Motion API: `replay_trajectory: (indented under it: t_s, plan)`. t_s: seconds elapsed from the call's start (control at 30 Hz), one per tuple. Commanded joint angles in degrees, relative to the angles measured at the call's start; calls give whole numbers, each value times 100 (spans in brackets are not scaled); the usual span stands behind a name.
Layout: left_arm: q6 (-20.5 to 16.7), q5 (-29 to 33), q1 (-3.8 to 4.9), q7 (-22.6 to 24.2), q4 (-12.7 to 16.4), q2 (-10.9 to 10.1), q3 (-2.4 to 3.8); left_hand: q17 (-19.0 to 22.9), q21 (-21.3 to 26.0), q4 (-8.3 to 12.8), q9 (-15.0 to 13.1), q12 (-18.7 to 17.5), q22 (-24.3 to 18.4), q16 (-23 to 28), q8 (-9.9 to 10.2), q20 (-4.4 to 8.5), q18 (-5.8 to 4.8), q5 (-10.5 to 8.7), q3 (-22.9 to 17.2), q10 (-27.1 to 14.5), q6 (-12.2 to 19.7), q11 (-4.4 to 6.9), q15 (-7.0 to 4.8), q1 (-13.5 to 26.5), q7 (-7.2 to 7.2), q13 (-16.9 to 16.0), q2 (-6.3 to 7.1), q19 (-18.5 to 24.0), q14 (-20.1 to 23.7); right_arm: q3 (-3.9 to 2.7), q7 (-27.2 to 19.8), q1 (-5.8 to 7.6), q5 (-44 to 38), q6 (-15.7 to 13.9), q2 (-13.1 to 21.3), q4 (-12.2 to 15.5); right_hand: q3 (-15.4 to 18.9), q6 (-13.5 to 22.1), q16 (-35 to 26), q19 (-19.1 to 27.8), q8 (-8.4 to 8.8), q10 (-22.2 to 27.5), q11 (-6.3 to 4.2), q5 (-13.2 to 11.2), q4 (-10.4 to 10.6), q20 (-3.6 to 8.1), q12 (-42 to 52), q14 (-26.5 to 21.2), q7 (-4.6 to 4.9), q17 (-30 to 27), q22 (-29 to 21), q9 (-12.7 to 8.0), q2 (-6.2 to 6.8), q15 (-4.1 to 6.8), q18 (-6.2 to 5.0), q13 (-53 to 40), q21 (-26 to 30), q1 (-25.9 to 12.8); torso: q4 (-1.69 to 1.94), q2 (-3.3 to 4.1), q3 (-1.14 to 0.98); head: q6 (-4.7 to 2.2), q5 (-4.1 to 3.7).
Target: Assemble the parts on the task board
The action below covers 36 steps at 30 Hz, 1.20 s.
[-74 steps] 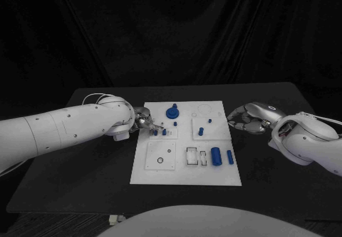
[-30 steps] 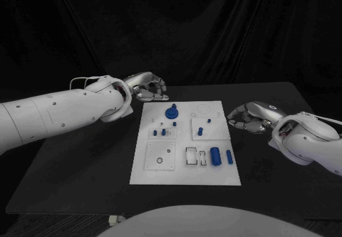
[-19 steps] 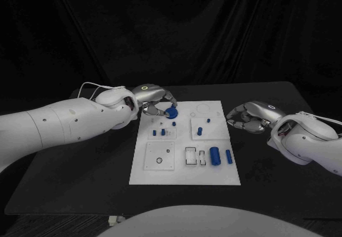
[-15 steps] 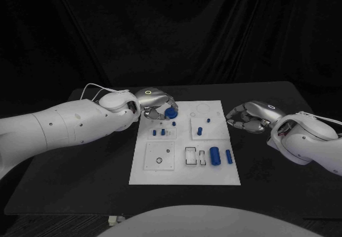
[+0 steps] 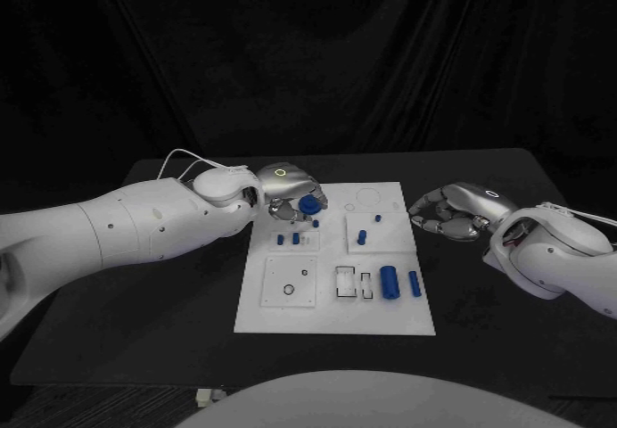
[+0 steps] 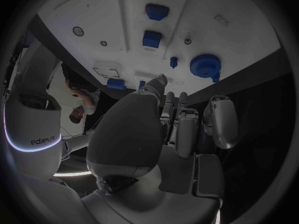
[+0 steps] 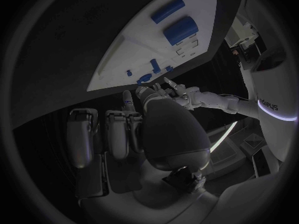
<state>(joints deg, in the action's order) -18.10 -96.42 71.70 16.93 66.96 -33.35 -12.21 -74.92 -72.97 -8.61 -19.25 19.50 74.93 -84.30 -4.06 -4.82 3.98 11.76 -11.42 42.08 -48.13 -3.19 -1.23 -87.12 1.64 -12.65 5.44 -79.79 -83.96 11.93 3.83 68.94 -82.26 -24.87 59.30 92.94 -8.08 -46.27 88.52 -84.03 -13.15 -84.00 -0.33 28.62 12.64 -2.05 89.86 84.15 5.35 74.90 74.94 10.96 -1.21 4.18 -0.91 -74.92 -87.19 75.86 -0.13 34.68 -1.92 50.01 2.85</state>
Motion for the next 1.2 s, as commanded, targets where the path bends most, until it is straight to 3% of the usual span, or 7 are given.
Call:
replay_trajectory:
  t_s: [0.03, 0.27, 0.6, 0.93, 1.07, 1.2]
  plan:
    - [111, -109, -19, 50, -35, 52, 7, -253, 16, 14, 45, 47, 929, -1, -7, 3, -3, 66, -57, 90, -48, -5, -33, -17, -20, 18, 30, -51, -92, -4, -45, -9, -14, -107, -2, 9, -23, -54, -31, -447, -15, -600, 2, 20, 8, -43, 14, 512, 1, 1168, 1398, -3, 37, -27, 9, -1508, 7, -3, -4, -4, -7, -1, 9]
    - [165, -111, -98, 70, -170, 183, 7, -299, -66, 5, 163, 227, 984, -48, -22, 5, -22, 91, -185, 473, -127, 1, -37, 51, -21, 12, 87, -117, -115, -4, -46, -9, -14, -104, 5, 12, -29, -62, -36, -447, -17, -600, 1, 34, 5, -41, 14, 510, 1, 1158, 1398, -3, 40, -26, 9, -1508, 8, -1, 2, -2, -6, -1, -5]
    - [338, -111, -211, -11, -335, 319, 8, -300, -70, -10, 211, 293, 998, -60, -28, 4, -24, 78, -237, 603, -155, -9, -33, 99, 6, 2, 122, -127, -116, -4, -44, -9, -14, -108, 25, 23, -29, -62, -36, -447, -17, -600, 1, 34, 5, -41, 14, 510, 1, 1158, 1398, -3, 40, -26, 9, -1508, 8, -1, 1, 0, -6, -1, -37]
    - [242, -111, -296, -8, -478, 406, 8, -293, -75, 14, 248, 352, 1008, -65, -44, 6, -26, 156, -325, 726, -206, -1, -35, 82, 33, -11, 141, -134, -111, -4, -47, -9, -13, -98, 15, 18, -36, -70, -42, -442, -19, -600, 1, 49, 0, -40, 14, 507, 2, 1146, 1394, -2, 44, -25, 6, -1508, 18, 3, -3, 3, -5, -1, -46]
    - [141, -111, -313, 0, -534, 435, 9, -287, -75, 23, 262, 362, 1011, -66, -47, 6, -26, 204, -365, 751, -219, -4, -34, 73, 42, -13, 142, -136, -108, -4, -41, -9, -13, -86, 17, 18, -36, -70, -42, -442, -19, -600, 1, 49, 0, -40, 14, 507, 2, 1146, 1394, -2, 44, -25, 6, -1508, 18, 3, 0, 0, -5, -1, -49]
    - [109, -111, -321, -7, -572, 453, 9, -263, -49, 85, 305, 332, 1008, -64, -55, 1, -23, 391, -509, 720, -264, -15, -26, 28, 59, 4, 169, -122, -95, -4, -34, -9, -12, -75, 19, 17, -36, -70, -42, -442, -19, -600, 1, 49, 0, -40, 14, 507, 2, 1146, 1394, -2, 44, -25, 6, -1508, 18, 3, 1, -1, -6, -1, -54]
